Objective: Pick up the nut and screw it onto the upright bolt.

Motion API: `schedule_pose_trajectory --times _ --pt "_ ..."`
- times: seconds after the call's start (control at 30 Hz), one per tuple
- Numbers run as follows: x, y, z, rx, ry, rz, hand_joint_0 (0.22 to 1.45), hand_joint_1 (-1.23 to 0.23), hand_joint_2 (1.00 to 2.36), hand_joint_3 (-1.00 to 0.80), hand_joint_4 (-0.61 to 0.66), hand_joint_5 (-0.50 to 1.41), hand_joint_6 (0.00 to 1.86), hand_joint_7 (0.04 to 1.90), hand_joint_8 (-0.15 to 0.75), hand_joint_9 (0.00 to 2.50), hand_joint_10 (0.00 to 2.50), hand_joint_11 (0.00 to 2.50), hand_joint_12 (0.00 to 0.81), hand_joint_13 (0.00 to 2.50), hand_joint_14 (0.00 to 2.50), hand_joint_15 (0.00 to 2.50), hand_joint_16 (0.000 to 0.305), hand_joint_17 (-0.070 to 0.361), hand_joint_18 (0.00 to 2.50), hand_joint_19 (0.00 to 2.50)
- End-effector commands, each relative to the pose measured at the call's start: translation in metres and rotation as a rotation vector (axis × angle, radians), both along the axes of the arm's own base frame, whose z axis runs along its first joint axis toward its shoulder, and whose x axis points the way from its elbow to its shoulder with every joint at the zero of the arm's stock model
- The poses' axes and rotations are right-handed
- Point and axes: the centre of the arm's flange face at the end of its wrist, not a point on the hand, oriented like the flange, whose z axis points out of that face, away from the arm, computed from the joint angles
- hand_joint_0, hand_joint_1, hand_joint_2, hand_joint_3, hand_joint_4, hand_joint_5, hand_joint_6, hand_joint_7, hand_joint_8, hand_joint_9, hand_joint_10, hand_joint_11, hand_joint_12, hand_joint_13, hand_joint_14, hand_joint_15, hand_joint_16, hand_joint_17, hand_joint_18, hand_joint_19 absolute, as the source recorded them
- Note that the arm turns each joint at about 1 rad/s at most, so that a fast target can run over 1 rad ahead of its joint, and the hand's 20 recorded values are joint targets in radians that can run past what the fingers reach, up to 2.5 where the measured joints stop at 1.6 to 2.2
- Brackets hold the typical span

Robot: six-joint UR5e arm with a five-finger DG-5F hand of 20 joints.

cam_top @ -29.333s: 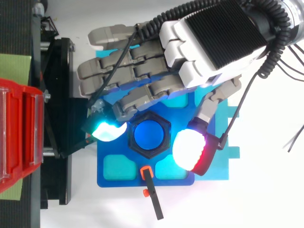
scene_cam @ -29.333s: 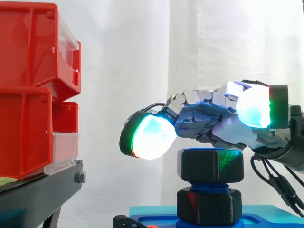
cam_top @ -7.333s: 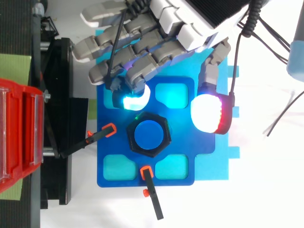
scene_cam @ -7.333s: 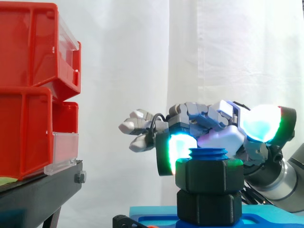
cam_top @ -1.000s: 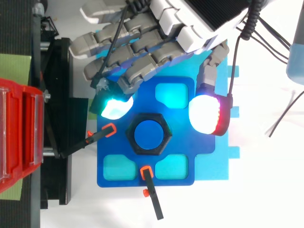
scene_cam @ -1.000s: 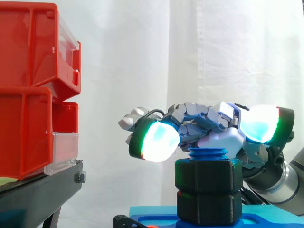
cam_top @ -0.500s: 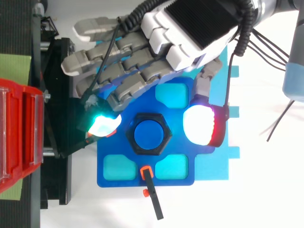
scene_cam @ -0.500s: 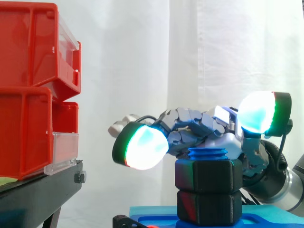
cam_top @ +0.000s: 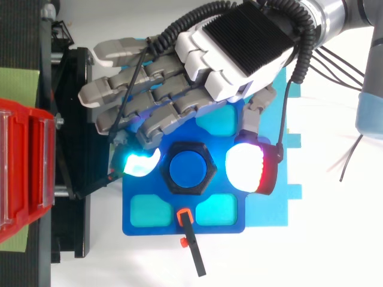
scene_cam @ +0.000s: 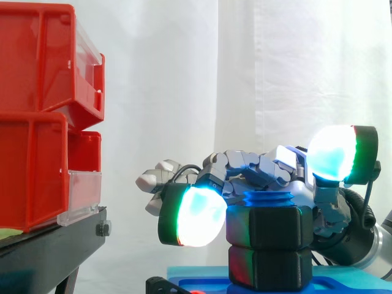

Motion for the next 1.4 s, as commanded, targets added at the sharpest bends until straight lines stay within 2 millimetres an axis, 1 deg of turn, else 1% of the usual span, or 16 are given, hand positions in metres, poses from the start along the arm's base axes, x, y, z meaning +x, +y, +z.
schedule_pose_trajectory --times 0.0,0.2,0.57,0.73,0.8,0.87,0.97,1.07,1.2,1.3,1.37 --pt "0.0 -0.002 -0.001 -0.001 -0.001 0.0 0.43 0.06 1.0 -0.5 0.26 -0.14 0.5 1.01 0.237 0.3 0.0 0.0 0.337 0.0 0.0 0.0 0.045 0.101 0.0 0.0" --pt "-0.002 -0.008 0.0 -0.008 -0.007 0.001 0.43 0.05 1.0 -0.5 0.25 -0.13 0.5 1.09 0.249 0.33 0.0 0.0 0.333 0.03 0.0 0.0 0.044 0.099 0.0 0.0" --pt "-0.003 -0.015 0.001 -0.02 -0.017 0.005 0.44 0.01 1.0 -0.5 0.23 -0.11 0.5 1.17 0.259 0.41 0.0 0.0 0.331 0.1 0.0 0.0 0.041 0.093 0.0 0.0" --pt "-0.004 -0.017 0.001 -0.02 -0.019 0.004 0.44 0.0 1.0 -0.5 0.24 -0.11 0.5 1.18 0.262 0.42 0.0 0.0 0.329 0.11 0.0 0.0 0.041 0.092 0.0 0.0" --pt "-0.004 -0.016 0.0 -0.02 -0.017 0.004 0.44 0.0 1.0 -0.5 0.24 -0.11 0.5 1.16 0.263 0.42 0.0 0.0 0.329 0.12 0.0 0.0 0.041 0.093 0.0 0.0" --pt "-0.004 -0.017 0.001 -0.02 -0.019 0.004 0.44 0.0 1.0 -0.5 0.26 -0.14 0.5 1.01 0.253 0.41 0.0 0.0 0.331 0.12 0.0 0.0 0.042 0.094 0.0 0.0" --pt "-0.003 -0.017 0.001 -0.02 -0.02 0.004 0.44 -0.01 1.0 -0.5 0.23 -0.16 0.5 0.85 0.243 0.39 0.0 0.0 0.33 0.1 0.0 0.0 0.043 0.096 0.0 0.0" --pt "-0.004 -0.018 0.002 -0.02 -0.023 0.002 0.43 0.0 1.0 -0.5 0.21 -0.17 0.5 0.78 0.235 0.37 0.0 0.0 0.33 0.09 0.0 0.0 0.044 0.099 0.0 0.0" --pt "-0.004 -0.019 0.002 -0.028 -0.026 0.009 0.43 0.02 1.0 -0.5 0.21 -0.18 0.5 0.76 0.23 0.34 0.0 0.0 0.332 0.06 0.0 0.0 0.045 0.1 0.0 0.0" --pt "-0.004 -0.02 0.003 -0.032 -0.027 0.012 0.43 0.02 1.0 -0.5 0.21 -0.18 0.5 0.79 0.231 0.34 0.0 0.0 0.332 0.06 0.0 0.0 0.045 0.1 0.0 0.0" --pt "-0.005 -0.024 0.003 -0.038 -0.026 0.019 0.43 0.02 1.0 -0.5 0.22 -0.17 0.5 0.81 0.235 0.35 0.0 0.0 0.331 0.06 0.0 0.0 0.044 0.1 0.0 0.0"
